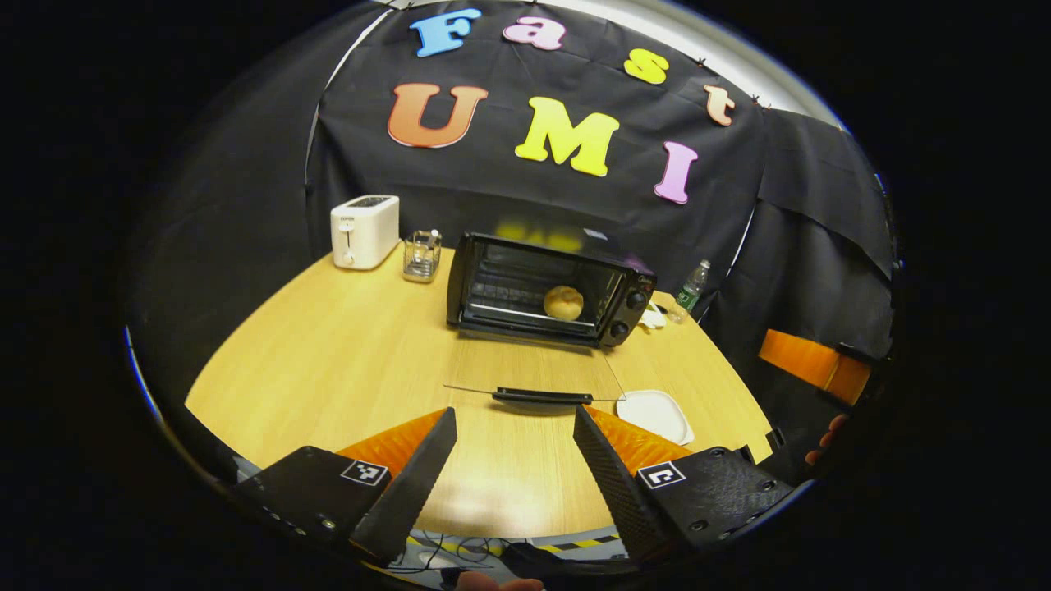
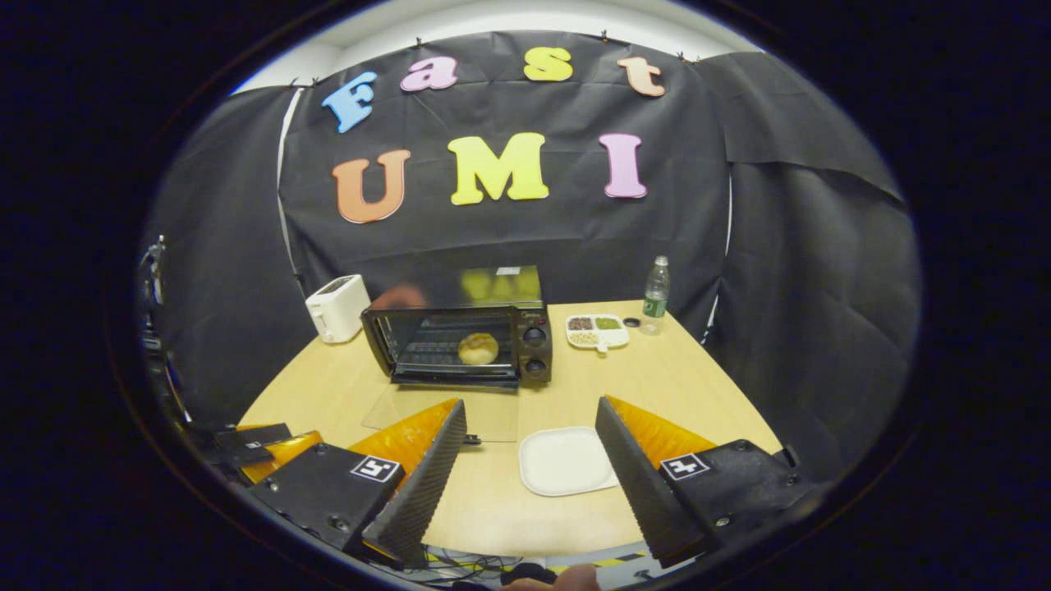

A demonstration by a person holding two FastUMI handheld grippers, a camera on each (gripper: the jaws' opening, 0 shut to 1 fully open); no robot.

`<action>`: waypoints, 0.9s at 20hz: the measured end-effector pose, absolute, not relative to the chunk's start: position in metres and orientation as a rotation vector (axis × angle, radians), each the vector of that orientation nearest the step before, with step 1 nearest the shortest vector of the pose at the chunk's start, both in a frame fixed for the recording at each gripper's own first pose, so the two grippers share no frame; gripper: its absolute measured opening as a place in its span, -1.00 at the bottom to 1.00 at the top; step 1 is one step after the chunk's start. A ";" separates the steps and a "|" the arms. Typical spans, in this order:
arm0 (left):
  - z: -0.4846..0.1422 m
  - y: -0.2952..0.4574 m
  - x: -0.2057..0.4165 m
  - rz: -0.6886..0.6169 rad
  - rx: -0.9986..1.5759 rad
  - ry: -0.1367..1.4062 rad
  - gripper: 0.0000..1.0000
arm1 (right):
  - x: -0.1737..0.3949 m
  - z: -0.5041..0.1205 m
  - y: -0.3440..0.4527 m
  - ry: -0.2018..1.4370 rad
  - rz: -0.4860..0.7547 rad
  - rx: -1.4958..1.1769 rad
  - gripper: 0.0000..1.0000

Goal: Open the electric oven with the left hand, put the food in, and close the electric oven.

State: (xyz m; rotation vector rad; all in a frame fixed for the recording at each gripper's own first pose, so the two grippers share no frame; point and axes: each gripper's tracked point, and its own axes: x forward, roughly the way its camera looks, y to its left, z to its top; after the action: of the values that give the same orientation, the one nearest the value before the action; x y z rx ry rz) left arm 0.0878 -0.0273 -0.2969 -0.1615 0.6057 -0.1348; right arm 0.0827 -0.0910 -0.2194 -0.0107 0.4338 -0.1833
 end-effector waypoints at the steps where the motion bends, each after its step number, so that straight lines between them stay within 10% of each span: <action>1: -0.307 -0.034 0.093 -0.139 -0.160 0.615 0.89 | 0.081 -0.222 -0.097 0.443 -0.189 -0.009 0.93; 18: -0.453 -0.073 0.163 -0.098 -0.068 0.825 0.89 | 0.093 -0.234 -0.163 0.547 -0.192 -0.001 0.94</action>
State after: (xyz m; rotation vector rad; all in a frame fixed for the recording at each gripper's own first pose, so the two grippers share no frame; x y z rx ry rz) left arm 0.1628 -0.0734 -0.4528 -0.0677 0.8254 -0.0979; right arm 0.0926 -0.1629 -0.2340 -0.0008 0.5468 -0.1921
